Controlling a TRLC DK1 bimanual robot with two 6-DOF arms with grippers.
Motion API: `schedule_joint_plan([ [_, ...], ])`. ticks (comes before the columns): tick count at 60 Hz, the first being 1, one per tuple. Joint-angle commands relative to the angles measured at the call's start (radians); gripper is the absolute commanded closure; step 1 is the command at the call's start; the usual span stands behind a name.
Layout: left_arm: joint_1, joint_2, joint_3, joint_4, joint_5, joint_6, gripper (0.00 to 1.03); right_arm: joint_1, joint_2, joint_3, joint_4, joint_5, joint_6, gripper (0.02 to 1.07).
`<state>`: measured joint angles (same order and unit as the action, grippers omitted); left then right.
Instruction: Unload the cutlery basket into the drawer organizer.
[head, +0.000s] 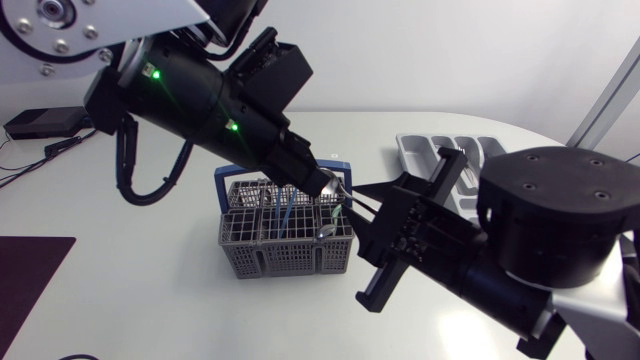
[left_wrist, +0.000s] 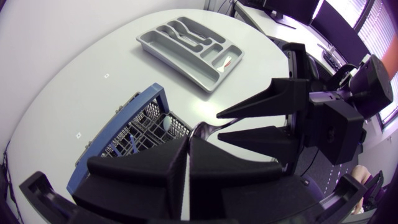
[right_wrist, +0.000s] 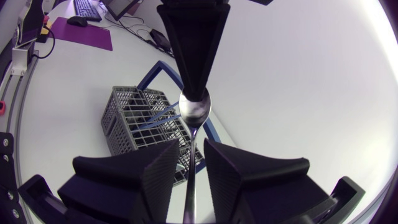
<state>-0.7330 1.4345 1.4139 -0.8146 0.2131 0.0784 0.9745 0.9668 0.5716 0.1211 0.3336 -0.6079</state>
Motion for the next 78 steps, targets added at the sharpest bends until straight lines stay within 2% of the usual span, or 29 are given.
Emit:
schedule_joint_plan([
  [1,-0.011,0.014,0.025,-0.011,0.012,-0.022,0.94,0.010,0.019,-0.022,0.025,0.015,-0.020,0.84],
  [15,-0.016,0.012,0.026,-0.014,0.012,-0.023,0.94,0.010,0.038,-0.022,0.031,0.031,-0.035,1.00],
  [33,-0.022,0.010,0.030,-0.012,0.012,-0.025,0.92,0.012,0.036,-0.033,0.022,0.041,-0.032,1.01],
  [39,-0.020,0.006,0.036,-0.012,0.012,-0.025,0.73,0.016,0.024,-0.036,0.005,0.041,-0.030,1.01],
  [46,-0.006,-0.005,0.057,-0.006,0.012,-0.023,0.31,0.020,-0.023,-0.039,-0.046,0.033,-0.026,1.01],
  [52,0.035,-0.013,0.085,0.008,0.011,-0.017,0.17,0.013,-0.085,-0.044,-0.115,0.012,-0.018,1.01],
  [55,0.061,-0.019,0.091,0.028,0.011,-0.012,0.15,0.004,-0.122,-0.052,-0.149,-0.008,-0.018,1.01],
  [62,0.132,-0.022,0.095,0.051,0.011,0.023,0.15,-0.043,-0.221,-0.079,-0.253,-0.085,-0.013,1.01],
  [67,0.141,-0.016,0.066,0.068,0.011,0.078,0.15,-0.137,-0.307,-0.093,-0.345,-0.197,-0.018,1.01],
  [73,0.122,-0.011,0.007,0.072,0.000,0.139,0.15,-0.346,-0.393,-0.090,-0.468,-0.416,-0.072,1.01],
  [77,0.073,-0.014,-0.041,0.075,-0.050,0.170,0.15,-0.537,-0.416,-0.081,-0.551,-0.593,-0.158,1.01],
  [78,0.053,-0.016,-0.058,0.077,-0.077,0.182,0.15,-0.622,-0.416,-0.076,-0.580,-0.670,-0.204,1.01],
])
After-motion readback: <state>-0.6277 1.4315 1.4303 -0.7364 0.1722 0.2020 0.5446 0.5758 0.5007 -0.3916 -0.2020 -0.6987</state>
